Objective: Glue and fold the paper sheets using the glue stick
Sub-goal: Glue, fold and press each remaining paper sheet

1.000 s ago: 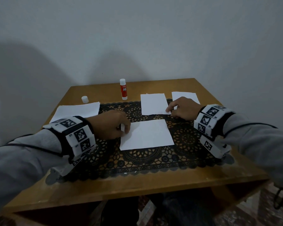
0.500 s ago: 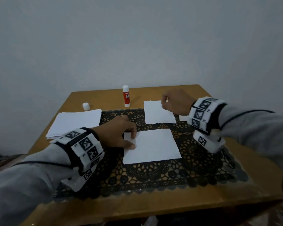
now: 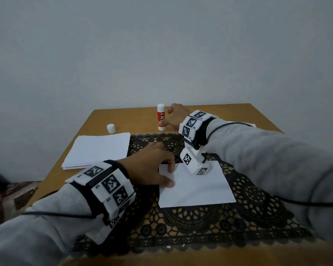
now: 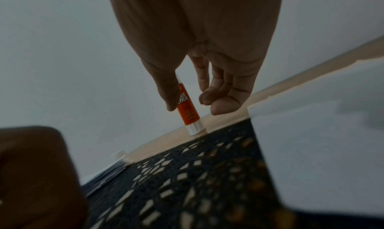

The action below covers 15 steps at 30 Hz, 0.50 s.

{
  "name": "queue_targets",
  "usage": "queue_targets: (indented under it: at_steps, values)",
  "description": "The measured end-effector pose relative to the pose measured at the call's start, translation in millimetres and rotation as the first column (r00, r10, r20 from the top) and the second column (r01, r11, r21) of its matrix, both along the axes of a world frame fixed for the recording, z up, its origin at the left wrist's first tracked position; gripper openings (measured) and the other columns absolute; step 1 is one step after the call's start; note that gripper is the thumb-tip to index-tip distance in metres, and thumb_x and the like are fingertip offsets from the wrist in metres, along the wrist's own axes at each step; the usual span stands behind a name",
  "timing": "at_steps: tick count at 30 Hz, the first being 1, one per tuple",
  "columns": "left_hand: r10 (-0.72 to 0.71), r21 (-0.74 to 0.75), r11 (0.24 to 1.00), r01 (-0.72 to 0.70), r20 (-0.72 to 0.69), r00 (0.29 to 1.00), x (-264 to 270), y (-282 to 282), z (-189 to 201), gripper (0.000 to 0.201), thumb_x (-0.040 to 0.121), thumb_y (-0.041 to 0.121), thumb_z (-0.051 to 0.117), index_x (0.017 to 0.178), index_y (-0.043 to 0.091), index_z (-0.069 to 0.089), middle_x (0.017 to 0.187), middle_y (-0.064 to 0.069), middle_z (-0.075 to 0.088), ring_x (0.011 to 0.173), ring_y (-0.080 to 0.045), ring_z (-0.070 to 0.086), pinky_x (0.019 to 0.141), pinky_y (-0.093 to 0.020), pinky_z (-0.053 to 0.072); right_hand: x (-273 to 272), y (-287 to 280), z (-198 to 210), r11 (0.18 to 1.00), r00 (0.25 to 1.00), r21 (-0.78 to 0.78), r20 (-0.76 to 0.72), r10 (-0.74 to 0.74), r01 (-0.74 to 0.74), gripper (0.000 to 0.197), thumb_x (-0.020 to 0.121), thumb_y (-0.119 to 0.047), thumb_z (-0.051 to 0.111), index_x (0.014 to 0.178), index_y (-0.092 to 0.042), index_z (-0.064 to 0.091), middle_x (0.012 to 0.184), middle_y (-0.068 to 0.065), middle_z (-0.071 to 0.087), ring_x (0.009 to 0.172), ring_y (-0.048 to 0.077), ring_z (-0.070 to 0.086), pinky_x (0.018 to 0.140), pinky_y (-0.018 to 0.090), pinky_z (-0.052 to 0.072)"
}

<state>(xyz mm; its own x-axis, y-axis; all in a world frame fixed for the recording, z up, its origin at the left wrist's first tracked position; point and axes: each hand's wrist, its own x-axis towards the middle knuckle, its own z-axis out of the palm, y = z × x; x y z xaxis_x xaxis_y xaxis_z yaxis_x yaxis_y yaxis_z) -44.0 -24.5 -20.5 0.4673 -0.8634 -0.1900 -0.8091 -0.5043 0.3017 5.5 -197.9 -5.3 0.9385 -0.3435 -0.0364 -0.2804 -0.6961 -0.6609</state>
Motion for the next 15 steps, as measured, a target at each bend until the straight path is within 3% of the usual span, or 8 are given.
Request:
queue_targets:
  at_steps: [4, 7, 9, 12, 15]
  values:
    - [-0.017, -0.012, 1.000, 0.018, 0.014, 1.000, 0.5, -0.4, -1.1, 0.029, 0.076, 0.044, 0.074, 0.094, 0.032, 0.055, 0.100, 0.007, 0.038, 0.105, -0.016, 0.035, 0.086, -0.031, 0.035, 8.5, 4.4, -1.7, 0.996, 1.000, 0.087, -0.005, 0.020, -0.020, 0.050, 0.081, -0.025, 0.076, 0.124, -0.008, 0.057, 0.103, 0.009, 0.065, 0.092, 0.027, 0.062, 0.093, 0.047, 0.052]
    - [-0.023, -0.012, 1.000, 0.023, 0.030, 0.999, 0.3, -0.1, -1.3, 0.030, 0.077, 0.044, 0.074, 0.096, 0.030, 0.056, 0.105, 0.004, 0.041, 0.106, -0.018, 0.036, 0.090, -0.033, 0.036, 12.2, 7.8, -3.5, 0.991, 1.000, 0.134, 0.001, 0.012, -0.012, 0.043, 0.082, -0.020, 0.075, 0.120, -0.007, 0.061, 0.095, 0.008, 0.065, 0.089, 0.028, 0.063, 0.093, 0.048, 0.052]
    - [-0.024, -0.019, 1.000, 0.024, 0.032, 0.999, 0.7, 0.1, -2.0, 0.030, 0.076, 0.044, 0.074, 0.095, 0.030, 0.056, 0.106, 0.004, 0.041, 0.107, -0.018, 0.036, 0.092, -0.033, 0.036, 12.6, 8.4, -5.0, 0.992, 1.000, 0.128, 0.006, 0.013, -0.013, 0.040, 0.083, -0.021, 0.075, 0.118, -0.008, 0.062, 0.095, 0.007, 0.065, 0.088, 0.026, 0.062, 0.092, 0.044, 0.052]
    - [-0.022, -0.013, 1.000, 0.022, 0.037, 0.999, 0.8, 0.2, -2.0, 0.029, 0.077, 0.044, 0.074, 0.095, 0.031, 0.055, 0.105, 0.005, 0.040, 0.106, -0.017, 0.036, 0.090, -0.032, 0.036, 7.7, 7.5, -3.3, 0.997, 0.998, 0.076, 0.065, 0.011, -0.016, 0.035, 0.083, -0.024, 0.074, 0.114, -0.010, 0.065, 0.097, 0.004, 0.065, 0.083, 0.019, 0.060, 0.078, 0.031, 0.048]
    - [-0.031, 0.011, 0.999, 0.031, 0.062, 0.998, -0.8, -0.5, 0.1, 0.030, 0.078, 0.044, 0.072, 0.098, 0.029, 0.056, 0.104, 0.004, 0.039, 0.105, -0.016, 0.036, 0.085, -0.029, 0.033, -6.9, 4.8, 5.8, 1.000, 0.994, 0.001, 0.110, 0.012, -0.012, 0.029, 0.083, -0.025, 0.071, 0.105, -0.008, 0.067, 0.094, 0.006, 0.069, 0.083, 0.022, 0.065, 0.074, 0.032, 0.052]
